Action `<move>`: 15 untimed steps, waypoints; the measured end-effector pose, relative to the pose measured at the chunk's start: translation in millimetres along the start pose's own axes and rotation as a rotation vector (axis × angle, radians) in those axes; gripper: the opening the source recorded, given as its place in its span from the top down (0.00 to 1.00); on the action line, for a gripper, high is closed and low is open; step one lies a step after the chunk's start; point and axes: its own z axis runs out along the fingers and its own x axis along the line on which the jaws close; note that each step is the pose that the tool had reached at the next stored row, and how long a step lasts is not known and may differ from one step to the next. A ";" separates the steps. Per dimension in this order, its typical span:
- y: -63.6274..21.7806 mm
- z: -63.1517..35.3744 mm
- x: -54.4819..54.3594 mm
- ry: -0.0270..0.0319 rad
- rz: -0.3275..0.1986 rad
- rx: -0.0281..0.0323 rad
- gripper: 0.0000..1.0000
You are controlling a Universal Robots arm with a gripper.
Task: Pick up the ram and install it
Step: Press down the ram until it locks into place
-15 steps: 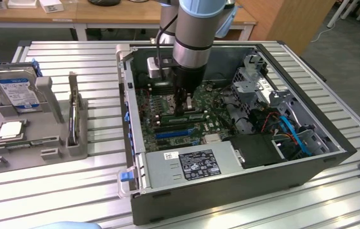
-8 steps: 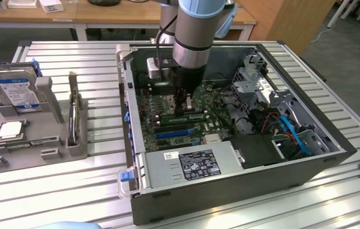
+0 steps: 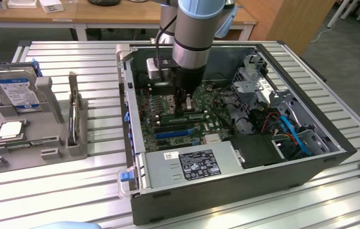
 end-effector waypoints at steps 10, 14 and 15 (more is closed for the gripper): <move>0.5 1.3 0.0 0.0003 0.000 0.0034 0.90; 0.5 1.6 0.0 0.0001 0.000 0.0041 0.90; 0.6 1.6 0.0 0.0001 0.000 0.0041 0.90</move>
